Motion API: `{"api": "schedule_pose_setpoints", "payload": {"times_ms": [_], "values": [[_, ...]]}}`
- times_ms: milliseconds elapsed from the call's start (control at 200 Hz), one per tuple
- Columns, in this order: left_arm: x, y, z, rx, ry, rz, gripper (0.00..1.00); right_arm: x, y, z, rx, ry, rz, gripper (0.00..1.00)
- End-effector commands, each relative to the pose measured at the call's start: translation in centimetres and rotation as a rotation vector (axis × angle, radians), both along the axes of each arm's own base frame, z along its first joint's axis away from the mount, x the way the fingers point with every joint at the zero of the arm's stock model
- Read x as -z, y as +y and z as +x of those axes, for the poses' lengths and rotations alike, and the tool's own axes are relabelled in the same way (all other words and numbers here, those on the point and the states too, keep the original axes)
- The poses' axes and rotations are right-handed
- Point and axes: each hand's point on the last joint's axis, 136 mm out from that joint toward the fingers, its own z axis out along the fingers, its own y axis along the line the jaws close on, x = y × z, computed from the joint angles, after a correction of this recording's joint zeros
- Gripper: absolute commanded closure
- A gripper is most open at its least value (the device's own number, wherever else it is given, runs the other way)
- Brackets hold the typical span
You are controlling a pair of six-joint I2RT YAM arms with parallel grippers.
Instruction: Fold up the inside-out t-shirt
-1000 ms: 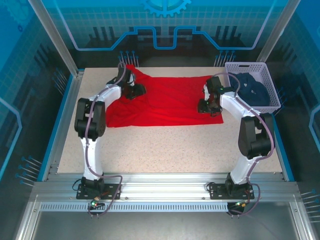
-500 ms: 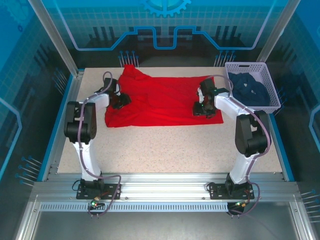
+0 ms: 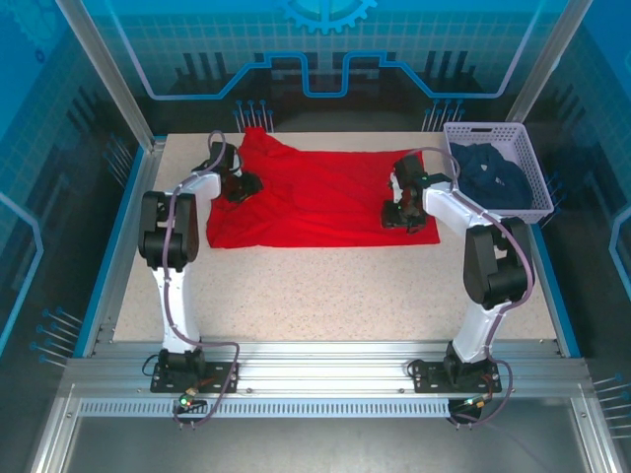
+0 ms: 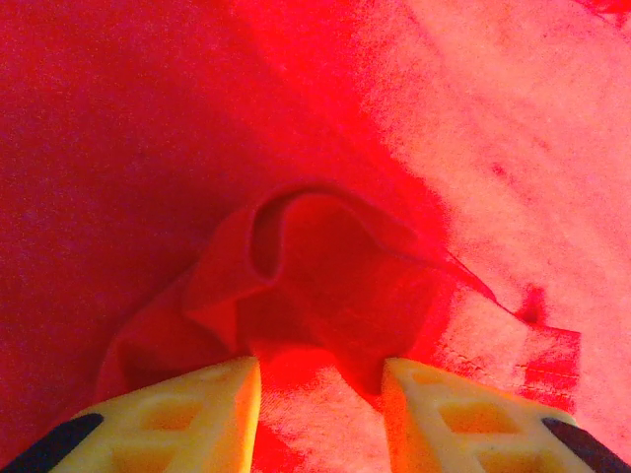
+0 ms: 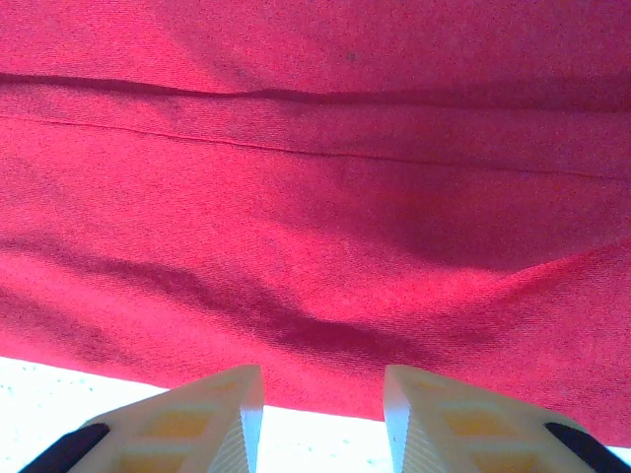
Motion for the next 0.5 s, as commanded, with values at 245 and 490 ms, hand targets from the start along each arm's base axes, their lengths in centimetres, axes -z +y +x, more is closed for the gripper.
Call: {"api": "schedule_pose_setpoints", "payload": {"times_ms": [245,490], "values": [[0.8,0.5,2.4,-0.017,0.063,-0.034,0.59,0.2,0.1,0.2,-0.007,0.005,-0.023,0.62],[-0.8,2.5,1.8,-0.069,0.040,-0.047,0.58,0.2,-1.5,1.3,0.043,-0.002,-0.007,0.61]]}}
